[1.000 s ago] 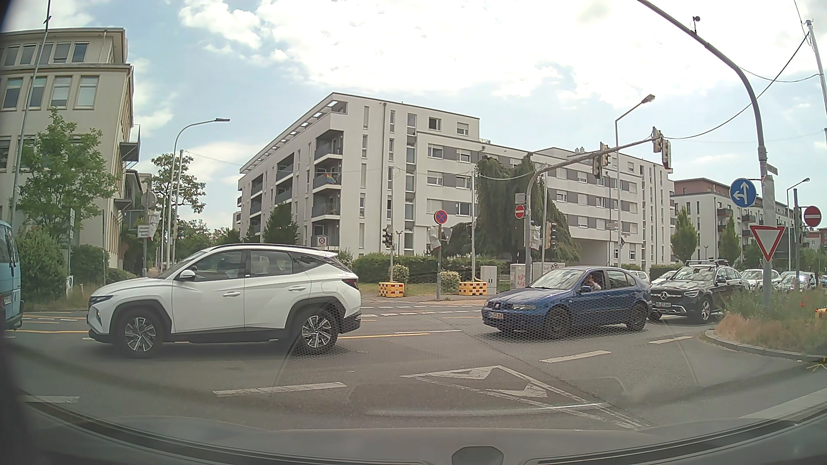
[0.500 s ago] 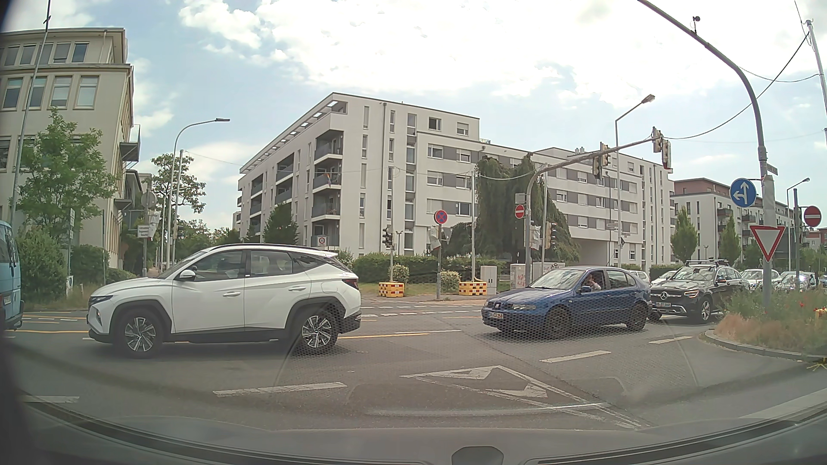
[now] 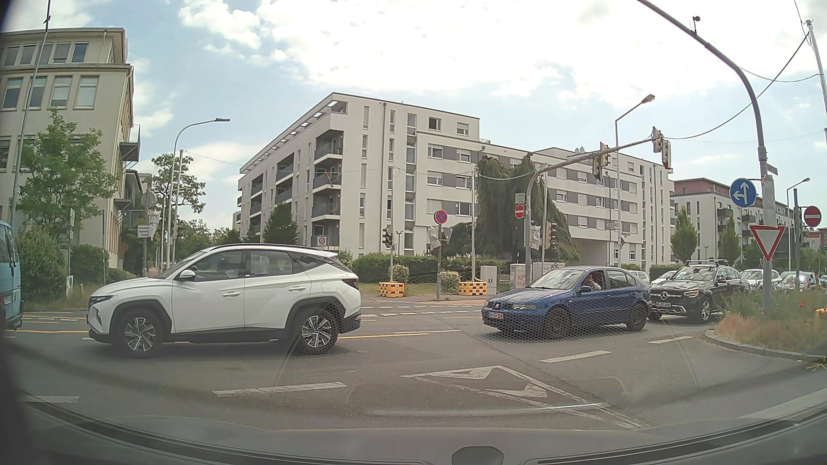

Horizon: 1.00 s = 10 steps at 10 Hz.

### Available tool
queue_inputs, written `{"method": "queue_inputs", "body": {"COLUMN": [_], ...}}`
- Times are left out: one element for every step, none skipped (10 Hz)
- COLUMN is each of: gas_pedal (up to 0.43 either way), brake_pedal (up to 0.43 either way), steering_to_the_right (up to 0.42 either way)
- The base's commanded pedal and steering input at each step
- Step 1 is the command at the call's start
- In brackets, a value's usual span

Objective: Follow the waypoints while adhering to traffic rules and regulations

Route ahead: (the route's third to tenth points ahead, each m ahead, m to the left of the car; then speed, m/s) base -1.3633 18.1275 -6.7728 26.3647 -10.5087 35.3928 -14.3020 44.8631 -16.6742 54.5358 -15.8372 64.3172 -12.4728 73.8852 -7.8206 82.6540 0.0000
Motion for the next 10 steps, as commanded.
{"method": "queue_inputs", "body": {"gas_pedal": [0.0, 0.0, 0.0, 0.0, 0.0, 0.0, 0.0, 0.0, 0.0, 0.0], "brake_pedal": [0.335, 0.335, 0.335, 0.335, 0.335, 0.335, 0.335, 0.335, 0.335, 0.341], "steering_to_the_right": [-0.883, -0.883, -0.883, -0.883, -0.883, -0.883, -0.883, -0.883, -0.883, -0.883]}}
